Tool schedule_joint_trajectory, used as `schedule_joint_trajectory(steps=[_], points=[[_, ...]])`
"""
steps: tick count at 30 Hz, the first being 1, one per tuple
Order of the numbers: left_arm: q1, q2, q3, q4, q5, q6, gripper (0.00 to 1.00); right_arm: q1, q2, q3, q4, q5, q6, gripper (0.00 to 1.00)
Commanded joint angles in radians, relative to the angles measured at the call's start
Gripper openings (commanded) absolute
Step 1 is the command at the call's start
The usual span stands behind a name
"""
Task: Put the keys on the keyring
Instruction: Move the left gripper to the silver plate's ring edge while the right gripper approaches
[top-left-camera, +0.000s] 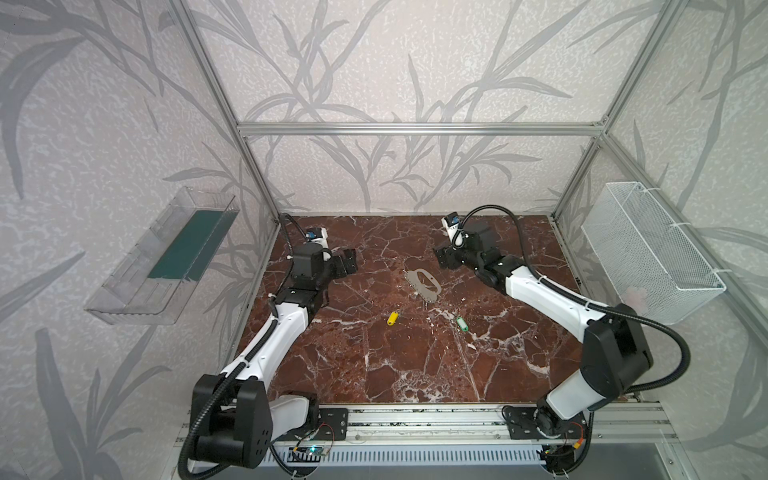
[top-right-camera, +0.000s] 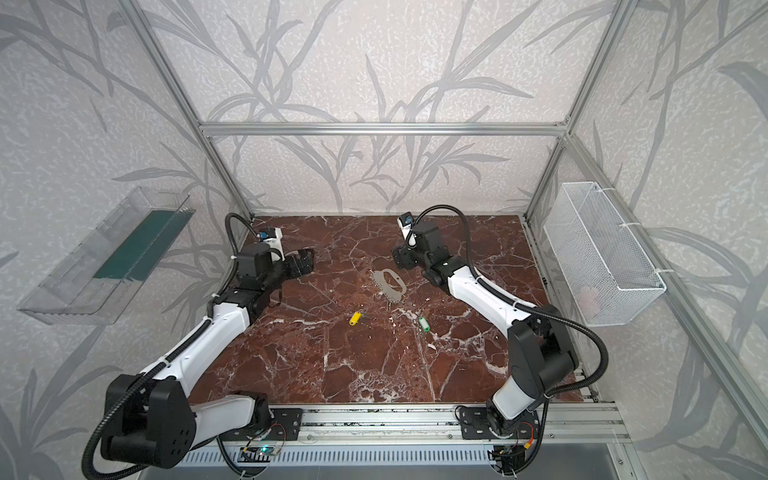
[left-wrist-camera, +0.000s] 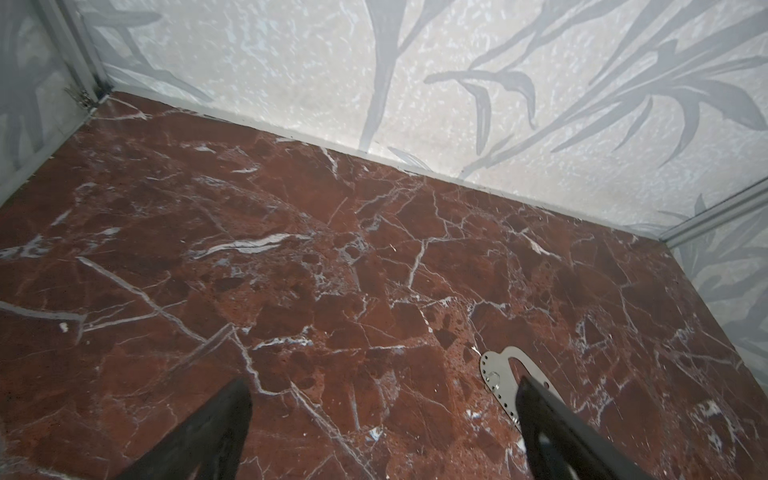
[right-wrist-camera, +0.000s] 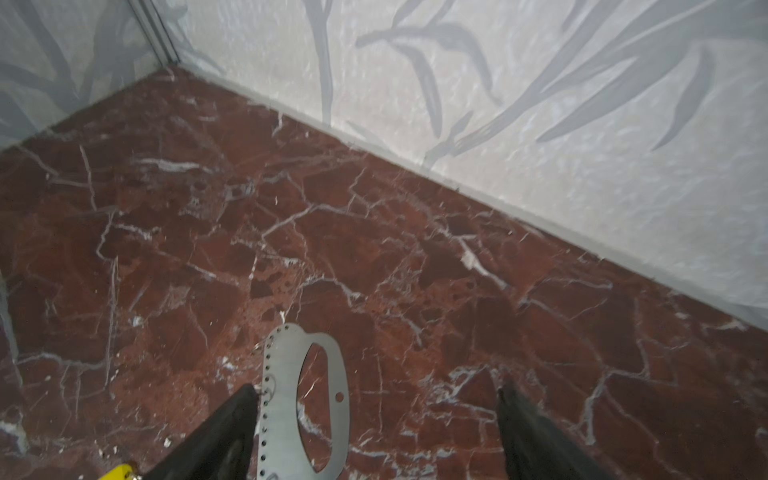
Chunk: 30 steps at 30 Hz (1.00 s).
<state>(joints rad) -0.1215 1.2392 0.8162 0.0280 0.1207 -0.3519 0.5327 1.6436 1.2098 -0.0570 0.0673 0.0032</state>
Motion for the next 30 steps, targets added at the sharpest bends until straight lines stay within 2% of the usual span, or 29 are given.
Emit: schedule_joint_trajectory(steps=[1,7,15,30], points=[[-0.036,0.078,0.062,-0.098,-0.003,-0.01,0.95,0.0,0.05,0.027,-0.09,-0.011,0.116,0.85],[-0.137,0.296,0.266,-0.323,-0.007,0.032,0.84,-0.008,0.084,0.03,-0.153,0.058,0.17,0.85],[-0.22,0.528,0.471,-0.449,0.026,0.047,0.66,-0.091,0.008,-0.056,-0.173,0.02,0.212,0.82],[-0.386,0.809,0.833,-0.707,-0.085,0.116,0.53,-0.155,-0.041,-0.118,-0.187,0.042,0.2,0.81]])
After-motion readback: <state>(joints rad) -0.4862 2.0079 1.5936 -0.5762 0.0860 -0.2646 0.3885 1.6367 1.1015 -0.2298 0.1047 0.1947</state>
